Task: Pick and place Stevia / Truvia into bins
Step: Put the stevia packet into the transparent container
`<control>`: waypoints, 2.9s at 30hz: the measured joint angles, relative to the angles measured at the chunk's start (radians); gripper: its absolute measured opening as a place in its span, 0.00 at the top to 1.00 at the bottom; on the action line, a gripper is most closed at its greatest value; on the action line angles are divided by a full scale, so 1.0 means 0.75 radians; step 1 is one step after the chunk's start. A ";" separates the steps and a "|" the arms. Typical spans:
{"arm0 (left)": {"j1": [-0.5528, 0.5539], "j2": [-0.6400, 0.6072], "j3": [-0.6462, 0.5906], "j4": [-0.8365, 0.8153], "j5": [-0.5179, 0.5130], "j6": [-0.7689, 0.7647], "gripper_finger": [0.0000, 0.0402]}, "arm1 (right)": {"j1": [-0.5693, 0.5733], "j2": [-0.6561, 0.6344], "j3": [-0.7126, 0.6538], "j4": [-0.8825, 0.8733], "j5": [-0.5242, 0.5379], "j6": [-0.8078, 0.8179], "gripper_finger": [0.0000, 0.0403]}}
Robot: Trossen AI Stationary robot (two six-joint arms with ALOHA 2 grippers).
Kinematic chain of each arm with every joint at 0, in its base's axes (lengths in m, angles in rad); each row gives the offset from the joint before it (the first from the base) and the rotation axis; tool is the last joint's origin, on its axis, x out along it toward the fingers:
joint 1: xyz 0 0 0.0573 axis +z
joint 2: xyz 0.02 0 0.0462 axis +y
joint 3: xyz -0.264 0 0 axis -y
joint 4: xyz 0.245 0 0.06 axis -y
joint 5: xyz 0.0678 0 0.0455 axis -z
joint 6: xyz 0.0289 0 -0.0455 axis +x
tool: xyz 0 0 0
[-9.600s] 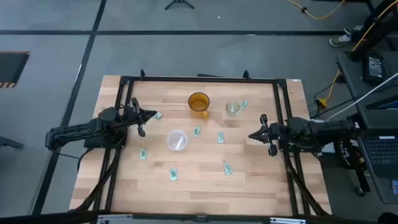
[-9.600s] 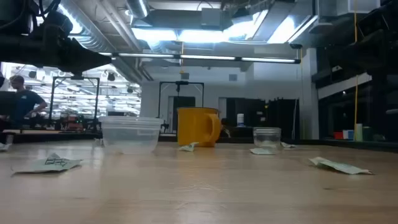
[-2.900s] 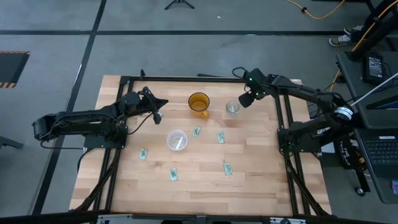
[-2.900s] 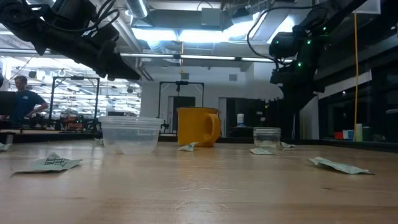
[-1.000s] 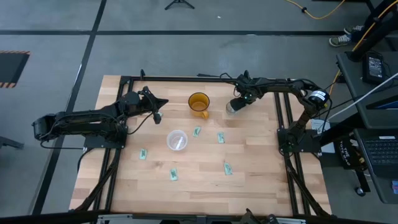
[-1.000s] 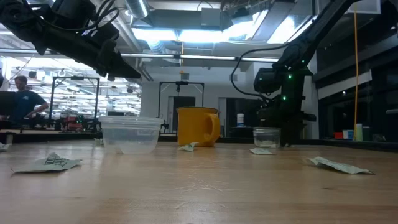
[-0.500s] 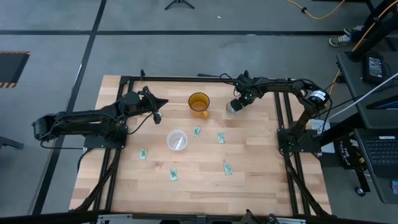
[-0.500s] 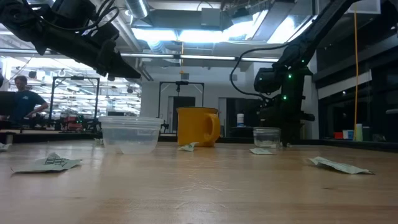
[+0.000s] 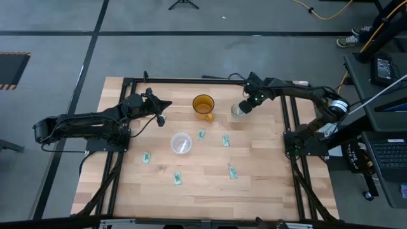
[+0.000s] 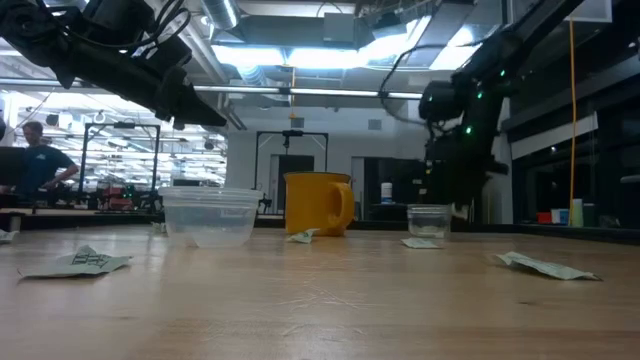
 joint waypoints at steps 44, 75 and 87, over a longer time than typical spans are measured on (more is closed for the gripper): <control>0.000 0.000 0.000 0.001 0.024 -0.004 1.00 | 0.523 -0.803 -0.716 1.150 -0.022 -0.245 1.00; 0.000 0.000 0.000 0.000 0.024 -0.036 1.00 | 0.413 -0.406 -0.472 0.738 0.004 0.118 1.00; 0.000 0.000 0.000 -0.001 0.015 -0.094 1.00 | 0.335 -0.194 -0.140 0.305 -0.015 0.215 1.00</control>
